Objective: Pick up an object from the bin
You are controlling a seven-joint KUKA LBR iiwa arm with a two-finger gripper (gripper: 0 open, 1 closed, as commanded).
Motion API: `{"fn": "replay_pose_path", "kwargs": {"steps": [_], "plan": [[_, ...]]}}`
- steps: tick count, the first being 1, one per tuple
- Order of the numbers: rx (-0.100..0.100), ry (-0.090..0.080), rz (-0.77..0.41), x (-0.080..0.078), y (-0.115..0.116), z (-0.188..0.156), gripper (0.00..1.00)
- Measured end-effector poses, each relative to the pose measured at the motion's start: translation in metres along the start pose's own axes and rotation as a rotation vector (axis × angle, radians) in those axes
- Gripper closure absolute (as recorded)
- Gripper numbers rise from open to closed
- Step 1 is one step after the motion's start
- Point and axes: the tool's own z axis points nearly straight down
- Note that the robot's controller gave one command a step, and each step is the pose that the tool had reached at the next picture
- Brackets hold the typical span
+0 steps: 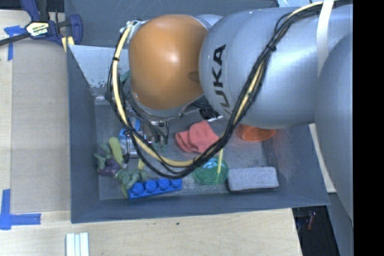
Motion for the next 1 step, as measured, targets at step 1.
{"fn": "replay_pose_path", "kwargs": {"steps": [1], "plan": [[-0.002,-0.008,0.004,-0.0019,-0.0015,-0.005,0.0]]}}
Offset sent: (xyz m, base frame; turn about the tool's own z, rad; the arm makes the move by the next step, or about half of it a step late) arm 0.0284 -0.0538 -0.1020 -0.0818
